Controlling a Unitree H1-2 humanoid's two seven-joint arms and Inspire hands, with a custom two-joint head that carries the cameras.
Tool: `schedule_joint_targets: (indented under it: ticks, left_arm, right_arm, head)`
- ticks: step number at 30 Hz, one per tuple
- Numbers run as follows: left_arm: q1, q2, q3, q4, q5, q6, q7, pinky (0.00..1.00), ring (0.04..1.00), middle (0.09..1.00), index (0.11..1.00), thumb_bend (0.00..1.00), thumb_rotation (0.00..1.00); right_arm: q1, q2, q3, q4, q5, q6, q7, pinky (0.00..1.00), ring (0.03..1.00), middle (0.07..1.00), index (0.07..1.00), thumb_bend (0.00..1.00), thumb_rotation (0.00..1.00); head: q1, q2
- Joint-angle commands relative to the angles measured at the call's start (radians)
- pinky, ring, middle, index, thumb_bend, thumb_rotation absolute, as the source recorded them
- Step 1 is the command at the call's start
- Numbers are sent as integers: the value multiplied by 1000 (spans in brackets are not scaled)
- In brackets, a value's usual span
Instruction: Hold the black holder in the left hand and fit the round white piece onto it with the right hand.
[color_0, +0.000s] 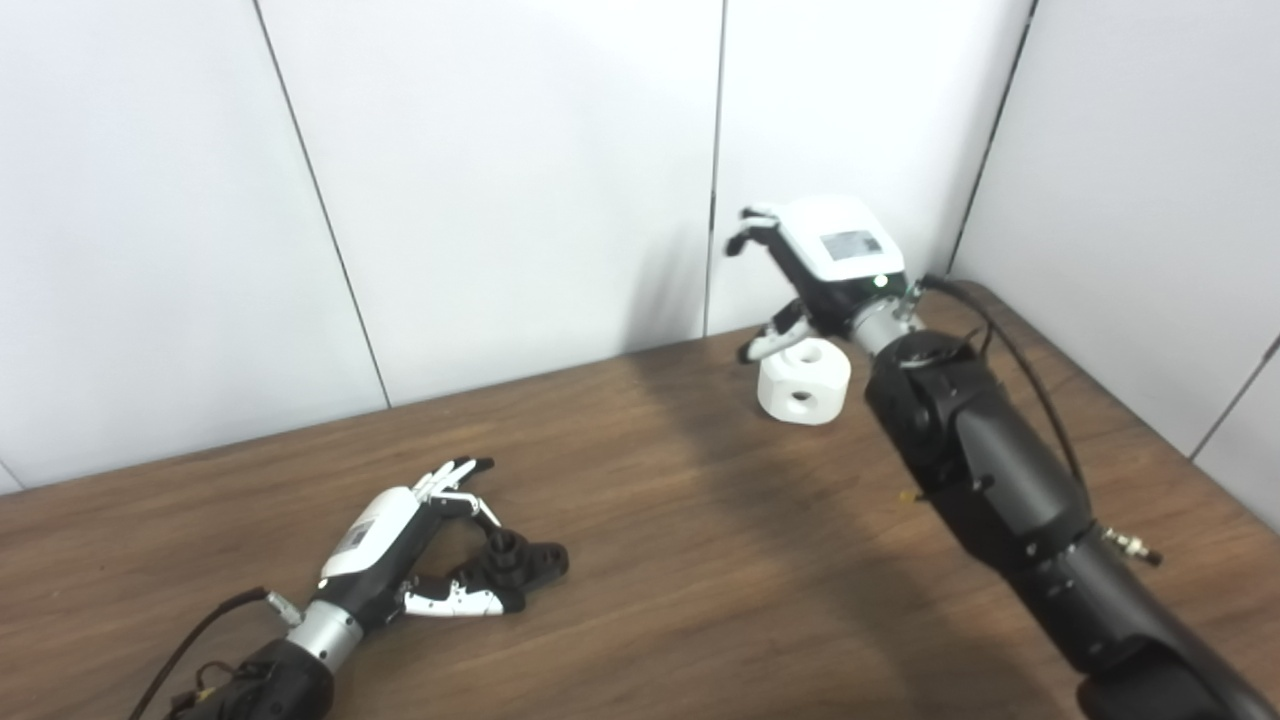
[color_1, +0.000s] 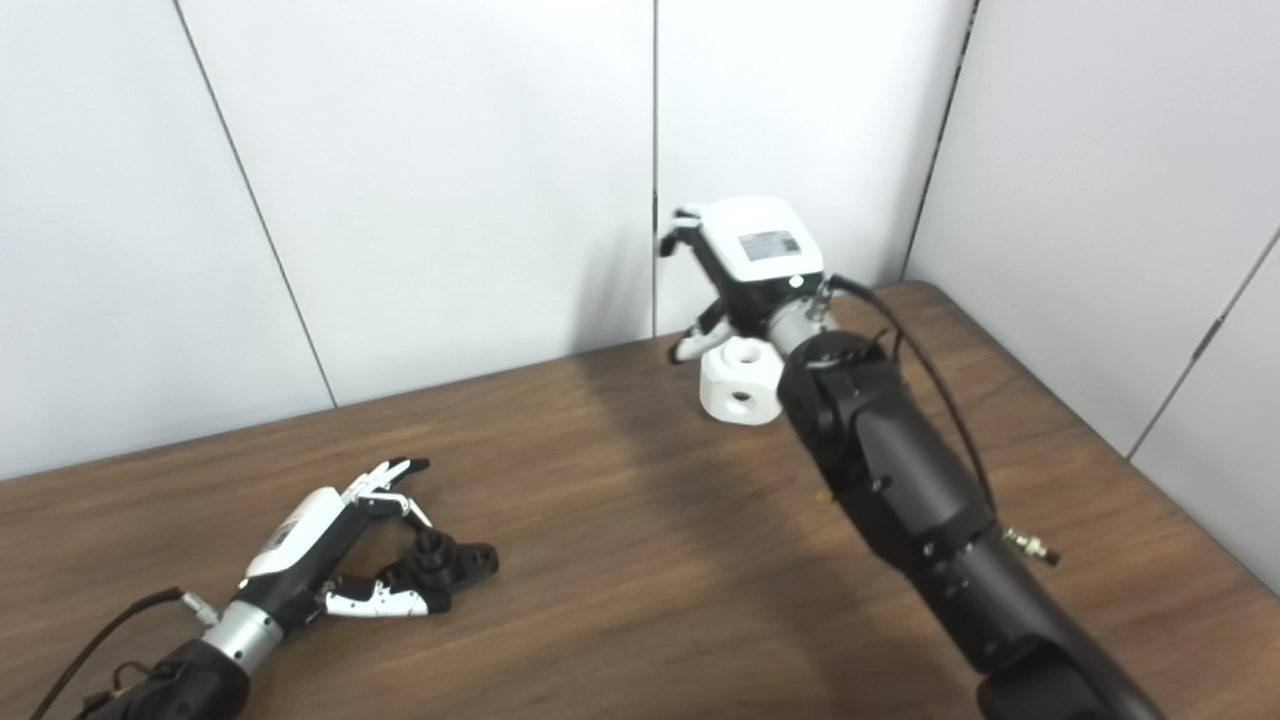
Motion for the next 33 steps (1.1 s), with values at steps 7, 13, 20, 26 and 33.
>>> schedule_joint_targets:
  ticks: [7, 13, 20, 26, 33]
  left_arm:
    - [98, 32, -85, 117, 46, 13, -71, 1000, 1000, 957, 482, 524, 58]
    - [102, 34, -93, 111, 36, 13, -72, 1000, 1000, 955, 483, 524, 58]
    - [107, 39, -104, 101, 35, 13, -64, 1000, 1000, 957, 482, 524, 59]
    - [104, 41, -112, 106, 30, 13, -63, 1000, 1000, 960, 482, 524, 60]
    - [107, 42, -110, 102, 31, 13, -63, 1000, 1000, 958, 482, 524, 59]
  right_arm:
    - [-154, -121, 36, 68, -50, 46, 245, 826, 953, 970, 797, 918, 380]
    - [-190, -170, 66, 90, -77, 87, 427, 913, 989, 1000, 856, 999, 545]
    - [-192, -198, 62, 93, -50, 94, 509, 961, 1000, 1000, 851, 1000, 600]
    - [-205, -211, 70, 120, -21, 99, 576, 999, 1000, 1000, 868, 1000, 565]
    - [-215, -203, 74, 149, -2, 136, 634, 1000, 1000, 1000, 867, 1000, 504]
  head:
    - [-26, -5]
    - [-26, -3]
    - [-28, -2]
    - [-27, -1]
    - [-22, 2]
